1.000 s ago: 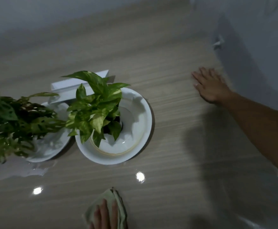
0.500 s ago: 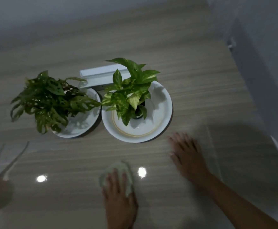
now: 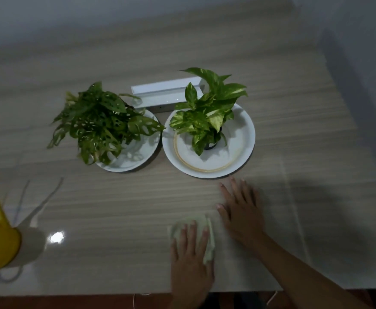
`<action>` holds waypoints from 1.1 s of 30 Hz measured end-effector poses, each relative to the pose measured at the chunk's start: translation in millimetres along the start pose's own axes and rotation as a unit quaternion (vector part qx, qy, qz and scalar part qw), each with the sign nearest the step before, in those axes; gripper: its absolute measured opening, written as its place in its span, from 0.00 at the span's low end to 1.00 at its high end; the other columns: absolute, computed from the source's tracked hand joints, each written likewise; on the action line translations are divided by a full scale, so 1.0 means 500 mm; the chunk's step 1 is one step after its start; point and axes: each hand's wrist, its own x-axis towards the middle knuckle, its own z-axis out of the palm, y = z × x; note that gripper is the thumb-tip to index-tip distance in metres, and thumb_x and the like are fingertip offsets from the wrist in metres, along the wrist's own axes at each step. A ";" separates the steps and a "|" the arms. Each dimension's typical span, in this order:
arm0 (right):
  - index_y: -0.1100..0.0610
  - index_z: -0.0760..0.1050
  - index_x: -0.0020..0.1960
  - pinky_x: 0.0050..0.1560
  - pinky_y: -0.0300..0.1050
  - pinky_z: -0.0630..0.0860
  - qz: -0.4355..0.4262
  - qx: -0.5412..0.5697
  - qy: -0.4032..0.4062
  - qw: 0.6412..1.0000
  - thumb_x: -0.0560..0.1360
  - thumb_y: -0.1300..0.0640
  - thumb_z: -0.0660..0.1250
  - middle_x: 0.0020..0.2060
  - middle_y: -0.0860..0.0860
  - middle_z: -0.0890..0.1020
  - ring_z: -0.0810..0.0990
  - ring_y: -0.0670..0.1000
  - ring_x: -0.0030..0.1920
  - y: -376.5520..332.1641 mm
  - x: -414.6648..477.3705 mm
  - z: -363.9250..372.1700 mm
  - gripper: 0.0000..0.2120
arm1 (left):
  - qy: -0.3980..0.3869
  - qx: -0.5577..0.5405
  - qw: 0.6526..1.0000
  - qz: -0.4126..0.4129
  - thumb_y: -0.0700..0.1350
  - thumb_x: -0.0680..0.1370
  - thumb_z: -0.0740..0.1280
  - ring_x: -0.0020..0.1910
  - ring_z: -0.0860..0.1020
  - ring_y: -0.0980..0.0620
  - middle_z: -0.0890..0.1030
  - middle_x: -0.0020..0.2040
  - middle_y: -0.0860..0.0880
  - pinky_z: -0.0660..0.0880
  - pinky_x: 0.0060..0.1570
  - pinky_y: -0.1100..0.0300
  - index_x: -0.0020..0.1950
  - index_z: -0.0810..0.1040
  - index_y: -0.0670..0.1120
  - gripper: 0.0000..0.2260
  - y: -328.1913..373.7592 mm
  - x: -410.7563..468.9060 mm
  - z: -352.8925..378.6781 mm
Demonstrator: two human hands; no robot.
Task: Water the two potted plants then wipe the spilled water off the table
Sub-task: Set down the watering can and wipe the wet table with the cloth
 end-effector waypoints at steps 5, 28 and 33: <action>0.44 0.55 0.79 0.76 0.62 0.49 0.003 -0.037 0.010 0.999 0.79 0.38 0.51 0.80 0.51 0.53 0.51 0.59 0.79 -0.007 -0.008 0.011 0.29 | 0.030 0.063 0.995 -0.069 0.54 0.79 0.54 0.80 0.56 0.41 0.54 0.81 0.46 0.56 0.75 0.39 0.81 0.53 0.53 0.30 -0.144 0.141 -0.091; 0.44 0.56 0.79 0.74 0.62 0.54 0.010 -0.035 0.023 0.999 0.78 0.37 0.49 0.80 0.50 0.56 0.49 0.57 0.79 -0.026 -0.009 0.002 0.30 | 0.025 0.003 0.997 -0.070 0.52 0.75 0.60 0.80 0.55 0.42 0.56 0.82 0.47 0.54 0.75 0.39 0.81 0.59 0.55 0.32 -0.111 0.131 -0.056; 0.45 0.55 0.79 0.75 0.61 0.53 -0.026 -0.033 0.020 0.999 0.79 0.39 0.50 0.80 0.50 0.55 0.50 0.56 0.79 -0.080 -0.004 0.027 0.30 | 0.048 0.015 0.987 -0.153 0.52 0.78 0.55 0.81 0.50 0.43 0.54 0.82 0.47 0.44 0.76 0.41 0.81 0.55 0.54 0.31 -0.158 0.298 -0.106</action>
